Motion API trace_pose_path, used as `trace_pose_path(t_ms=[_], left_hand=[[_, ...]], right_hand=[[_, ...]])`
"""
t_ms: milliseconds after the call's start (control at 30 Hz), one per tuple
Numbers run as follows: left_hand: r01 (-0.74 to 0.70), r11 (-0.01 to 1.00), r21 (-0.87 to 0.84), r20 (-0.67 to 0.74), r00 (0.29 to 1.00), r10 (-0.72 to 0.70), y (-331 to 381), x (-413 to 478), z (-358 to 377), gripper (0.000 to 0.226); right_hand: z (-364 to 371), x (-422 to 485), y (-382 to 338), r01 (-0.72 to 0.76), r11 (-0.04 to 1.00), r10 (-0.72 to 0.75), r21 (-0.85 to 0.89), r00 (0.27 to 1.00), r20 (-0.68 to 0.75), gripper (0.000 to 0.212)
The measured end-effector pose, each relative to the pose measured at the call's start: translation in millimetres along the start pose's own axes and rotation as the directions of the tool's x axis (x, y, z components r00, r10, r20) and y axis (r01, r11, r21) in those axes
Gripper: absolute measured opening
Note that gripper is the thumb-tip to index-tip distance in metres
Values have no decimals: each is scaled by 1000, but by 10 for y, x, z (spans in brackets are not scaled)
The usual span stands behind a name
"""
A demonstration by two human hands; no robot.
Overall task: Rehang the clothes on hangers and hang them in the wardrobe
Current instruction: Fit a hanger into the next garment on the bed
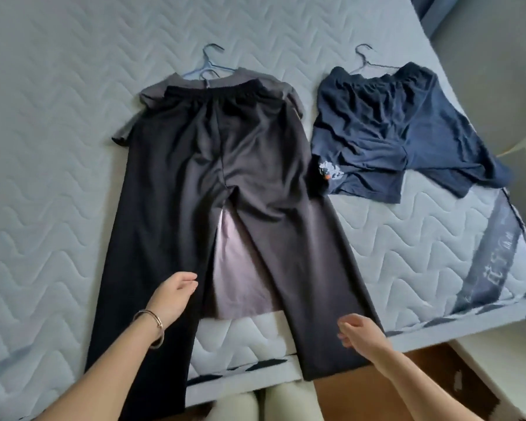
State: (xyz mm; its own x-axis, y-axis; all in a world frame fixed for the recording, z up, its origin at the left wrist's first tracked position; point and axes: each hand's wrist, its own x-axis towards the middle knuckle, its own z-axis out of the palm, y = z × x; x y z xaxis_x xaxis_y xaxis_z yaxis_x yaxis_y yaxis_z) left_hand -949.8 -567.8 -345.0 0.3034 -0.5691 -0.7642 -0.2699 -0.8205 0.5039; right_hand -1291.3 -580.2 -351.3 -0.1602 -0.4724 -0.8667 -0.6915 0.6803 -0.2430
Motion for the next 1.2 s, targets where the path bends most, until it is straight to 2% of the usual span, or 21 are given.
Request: trace_pose_path(t_ms=[67, 167, 300, 367, 467, 533, 600, 667, 767, 833, 933, 1067, 1200], left_hand=[[-53, 998, 17, -88, 995, 54, 282, 465, -65, 28], [-120, 992, 41, -221, 967, 126, 696, 1270, -182, 35], [-202, 958, 203, -328, 908, 261, 1174, 2358, -285, 46], [-226, 899, 375, -334, 871, 359, 1318, 2863, -304, 51], [-154, 744, 650, -295, 851, 434, 1209, 3449, -256, 55], [-159, 672, 724, -314, 791, 525, 1023, 3619, -197, 57], [-186, 645, 741, -321, 745, 585, 935, 3716, -176, 58], [-184, 601, 778, -288, 745, 601, 896, 3716, -172, 60], [-195, 598, 778, -286, 737, 612, 929, 3719, -180, 61], [-193, 591, 783, -275, 745, 608, 925, 3717, -181, 62], [-207, 589, 781, -268, 742, 615, 908, 3720, -176, 62], [-214, 592, 777, -274, 731, 625, 907, 3709, -179, 61], [-221, 588, 778, -285, 710, 644, 888, 3719, -161, 61]], right_hand=[[-165, 492, -724, 151, 988, -153, -43, 988, -38, 16], [-296, 1106, -1894, 355, 934, -357, -45, 930, -88, 16], [-359, 1691, -3333, 524, 807, -573, -271, 806, -148, 25], [-339, 1972, -3902, 574, 758, -637, -308, 753, -164, 29], [-205, 2447, -4544, 633, 701, -705, -330, 686, -180, 32], [-68, 2741, -4899, 685, 626, -772, -374, 611, -175, 34], [50, 3015, -5292, 709, 558, -822, -431, 544, -168, 36], [188, 3180, -5645, 685, 552, -819, -475, 553, -155, 37], [273, 3333, -6093, 621, 634, -745, -462, 650, -148, 28], [297, 3368, -6256, 590, 664, -690, -460, 721, -70, 27], [280, 3332, -6327, 587, 661, -657, -466, 754, 17, 30], [246, 3240, -6282, 600, 686, -666, -412, 746, -23, 38], [213, 2953, -6130, 667, 637, -745, -386, 661, -87, 27]])
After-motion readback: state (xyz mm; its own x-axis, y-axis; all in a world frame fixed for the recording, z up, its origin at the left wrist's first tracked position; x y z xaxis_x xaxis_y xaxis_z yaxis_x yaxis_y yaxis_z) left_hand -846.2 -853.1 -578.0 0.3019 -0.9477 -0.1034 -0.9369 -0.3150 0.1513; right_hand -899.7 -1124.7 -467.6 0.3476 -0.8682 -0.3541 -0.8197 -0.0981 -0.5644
